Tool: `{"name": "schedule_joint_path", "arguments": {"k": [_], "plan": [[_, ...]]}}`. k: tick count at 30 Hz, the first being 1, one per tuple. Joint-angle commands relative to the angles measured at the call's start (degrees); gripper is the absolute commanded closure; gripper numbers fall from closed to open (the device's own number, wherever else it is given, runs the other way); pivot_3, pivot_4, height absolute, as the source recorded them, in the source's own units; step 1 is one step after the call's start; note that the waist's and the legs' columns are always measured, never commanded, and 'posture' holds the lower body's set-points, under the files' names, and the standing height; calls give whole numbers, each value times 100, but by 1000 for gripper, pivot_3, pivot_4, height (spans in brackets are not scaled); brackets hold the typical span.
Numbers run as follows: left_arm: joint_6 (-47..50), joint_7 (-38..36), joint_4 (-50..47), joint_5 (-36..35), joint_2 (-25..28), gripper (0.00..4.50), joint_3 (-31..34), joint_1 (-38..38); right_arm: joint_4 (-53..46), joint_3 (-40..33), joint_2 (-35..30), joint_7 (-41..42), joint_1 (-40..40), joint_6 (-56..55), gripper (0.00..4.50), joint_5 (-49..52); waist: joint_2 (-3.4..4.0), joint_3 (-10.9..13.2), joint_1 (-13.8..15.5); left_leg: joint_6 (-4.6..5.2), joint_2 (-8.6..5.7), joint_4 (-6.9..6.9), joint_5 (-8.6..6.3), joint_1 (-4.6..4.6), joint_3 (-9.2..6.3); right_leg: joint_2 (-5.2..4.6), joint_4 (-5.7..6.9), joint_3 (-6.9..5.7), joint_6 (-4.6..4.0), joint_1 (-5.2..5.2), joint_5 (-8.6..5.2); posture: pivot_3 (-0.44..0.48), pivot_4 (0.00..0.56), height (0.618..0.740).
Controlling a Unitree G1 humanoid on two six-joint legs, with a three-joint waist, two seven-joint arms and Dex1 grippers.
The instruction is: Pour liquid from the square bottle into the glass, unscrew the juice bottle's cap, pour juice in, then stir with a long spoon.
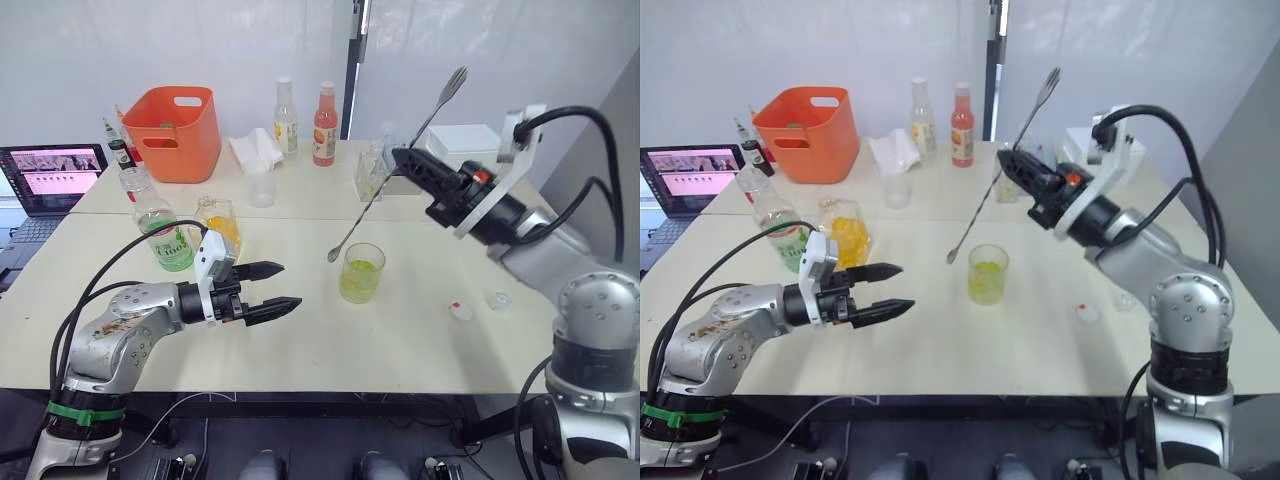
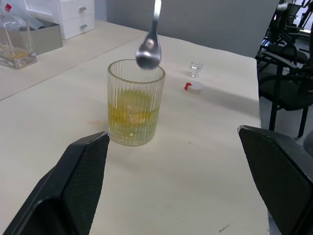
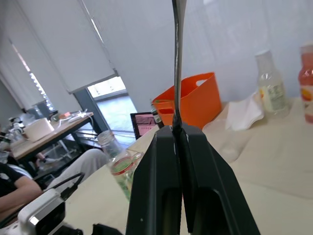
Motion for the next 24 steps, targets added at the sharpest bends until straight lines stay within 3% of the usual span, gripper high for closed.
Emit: {"name": "schedule_joint_path", "arguments": {"k": [1, 17, 24], "plan": [[-237, 36, -80, 124, -55, 55, -26, -100, 14, 55, -215, 350, -127, -118, 4500, -659, 0, 0, -5, 0, 0, -1, 0, -3, -1, 0, -3, -2, 0, 0, 0, 0, 150, 715], [-356, -19, 140, 304, -164, 55, -100, -318, 155, 1148, 148, 1526, -208, -552, 4500, -3105, 0, 0, -15, 1, -1, -2, 0, -8, -3, 0, -4, -3, 2, -5, 2, 0, 150, 715], [-368, -78, 119, 294, -138, 55, -84, -249, 259, 1291, 195, 1894, -87, -791, 4500, -3880, 0, 0, -6, 1, -4, -2, 0, -9, -3, -3, -5, -5, 5, -5, 3, 0, 150, 715]]}}
